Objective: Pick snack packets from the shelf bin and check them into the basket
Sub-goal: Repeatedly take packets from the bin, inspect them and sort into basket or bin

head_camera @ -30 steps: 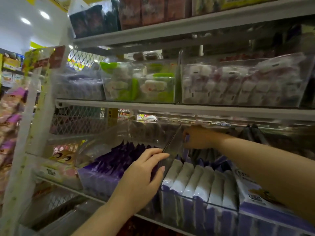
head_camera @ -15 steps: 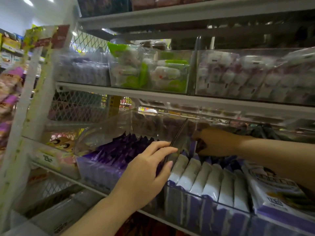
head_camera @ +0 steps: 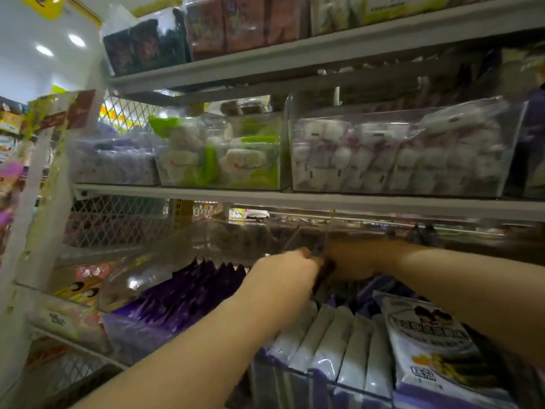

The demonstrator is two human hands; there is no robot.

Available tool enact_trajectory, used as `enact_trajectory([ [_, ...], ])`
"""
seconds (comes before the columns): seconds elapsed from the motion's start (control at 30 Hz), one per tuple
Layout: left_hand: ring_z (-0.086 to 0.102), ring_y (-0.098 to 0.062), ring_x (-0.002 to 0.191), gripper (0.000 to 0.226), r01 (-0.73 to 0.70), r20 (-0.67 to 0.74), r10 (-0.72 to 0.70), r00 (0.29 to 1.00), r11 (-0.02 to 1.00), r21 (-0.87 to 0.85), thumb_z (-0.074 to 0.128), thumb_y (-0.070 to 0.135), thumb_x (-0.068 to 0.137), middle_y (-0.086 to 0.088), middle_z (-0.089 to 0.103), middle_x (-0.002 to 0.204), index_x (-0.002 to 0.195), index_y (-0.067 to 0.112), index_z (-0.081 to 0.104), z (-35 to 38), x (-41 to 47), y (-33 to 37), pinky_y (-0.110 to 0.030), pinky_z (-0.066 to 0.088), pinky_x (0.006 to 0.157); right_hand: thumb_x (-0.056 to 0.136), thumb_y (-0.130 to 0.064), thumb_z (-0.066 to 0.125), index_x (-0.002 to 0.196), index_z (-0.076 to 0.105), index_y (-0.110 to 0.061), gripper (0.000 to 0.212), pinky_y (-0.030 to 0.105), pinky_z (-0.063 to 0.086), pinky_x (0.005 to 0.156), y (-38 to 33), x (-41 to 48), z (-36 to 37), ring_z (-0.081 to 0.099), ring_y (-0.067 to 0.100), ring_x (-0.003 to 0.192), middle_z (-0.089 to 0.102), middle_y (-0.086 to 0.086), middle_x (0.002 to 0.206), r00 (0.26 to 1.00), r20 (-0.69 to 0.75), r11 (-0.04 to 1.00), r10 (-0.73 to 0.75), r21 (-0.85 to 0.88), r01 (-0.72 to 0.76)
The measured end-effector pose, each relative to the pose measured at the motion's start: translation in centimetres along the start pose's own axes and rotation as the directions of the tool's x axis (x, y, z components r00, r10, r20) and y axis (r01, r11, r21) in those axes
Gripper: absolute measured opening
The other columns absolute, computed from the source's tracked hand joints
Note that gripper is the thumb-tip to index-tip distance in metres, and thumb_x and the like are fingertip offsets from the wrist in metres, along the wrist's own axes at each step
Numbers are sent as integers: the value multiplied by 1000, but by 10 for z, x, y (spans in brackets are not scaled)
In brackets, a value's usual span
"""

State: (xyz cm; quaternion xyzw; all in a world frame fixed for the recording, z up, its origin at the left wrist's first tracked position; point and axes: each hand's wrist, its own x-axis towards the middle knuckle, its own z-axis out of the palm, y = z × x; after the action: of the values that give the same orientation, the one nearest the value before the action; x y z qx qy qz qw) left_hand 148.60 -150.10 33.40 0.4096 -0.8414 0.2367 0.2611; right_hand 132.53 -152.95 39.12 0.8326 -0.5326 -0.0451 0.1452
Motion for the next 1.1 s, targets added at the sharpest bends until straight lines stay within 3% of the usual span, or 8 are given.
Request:
enact_trajectory([
  [0.1, 60, -33, 110, 38, 38, 248, -65, 967, 993, 111, 57, 12, 92, -10, 58, 126, 130, 19, 53, 10, 30, 3, -38, 46, 76, 90, -31, 63, 115, 66, -11, 32, 25, 42, 84, 2, 4, 7, 59, 22, 95, 67, 10, 114, 1000, -5, 1000, -16, -1, 16],
  [0.17, 59, -36, 115, 42, 66, 374, -120, 920, 986, 153, 57, 14, 93, -15, 59, 130, 134, 17, 52, 16, 38, 1, -41, 48, 86, 85, -34, 68, 110, 70, -16, 30, 27, 47, 83, 4, 7, 9, 62, 17, 91, 70, 6, 108, 999, 9, 995, -46, 85, 45],
  [0.27, 56, -36, 120, 41, 9, 439, -130, 889, 964, 268, 54, 17, 96, -15, 57, 133, 137, 15, 52, 20, 44, 1, -44, 46, 96, 87, -33, 67, 109, 72, -20, 26, 32, 50, 90, 7, 9, 10, 64, 17, 93, 72, 0, 106, 994, 41, 991, -97, 102, 92],
  [0.43, 48, -28, 129, 51, -105, 442, -80, 894, 920, 379, 51, 6, 94, -8, 52, 140, 141, 23, 45, 18, 45, -18, -49, 22, 114, 92, -38, 60, 120, 66, -17, 35, 27, 39, 86, 3, 19, 10, 58, 24, 103, 65, 4, 119, 988, 119, 990, -100, -84, 110],
  [0.57, 48, -26, 128, 51, -141, 429, -31, 903, 921, 363, 50, 10, 95, -3, 55, 138, 139, 35, 47, 21, 44, -26, -48, 27, 110, 92, -37, 60, 121, 66, -15, 37, 28, 38, 81, -2, 24, 10, 59, 26, 104, 65, 6, 118, 985, 145, 986, -89, -130, 108],
  [0.73, 51, -27, 123, 37, -68, 361, -69, 930, 932, 355, 51, 10, 95, -5, 58, 131, 128, 27, 59, 25, 47, -24, -42, 31, 105, 90, -21, 64, 106, 73, -11, 21, 21, 35, 70, -2, 22, 18, 52, 15, 81, 70, 6, 108, 986, 42, 986, -163, 22, 163],
  [0.87, 53, -29, 119, 32, -47, 363, -90, 927, 936, 350, 50, 7, 95, -7, 60, 126, 120, 21, 62, 22, 48, -21, -41, 34, 100, 89, -8, 60, 98, 74, -6, 17, 12, 31, 55, -4, 20, 20, 47, 12, 74, 70, 11, 102, 978, -23, 977, -205, 56, 206],
  [1.1, 56, -29, 115, 29, -19, 337, -90, 937, 951, 308, 49, 10, 96, -7, 62, 124, 118, 20, 64, 23, 46, -23, -36, 35, 90, 96, -10, 45, 111, 67, -13, 27, 25, 41, 78, 4, 11, 6, 56, 18, 88, 66, 7, 113, 987, -79, 989, -141, 21, 143],
])
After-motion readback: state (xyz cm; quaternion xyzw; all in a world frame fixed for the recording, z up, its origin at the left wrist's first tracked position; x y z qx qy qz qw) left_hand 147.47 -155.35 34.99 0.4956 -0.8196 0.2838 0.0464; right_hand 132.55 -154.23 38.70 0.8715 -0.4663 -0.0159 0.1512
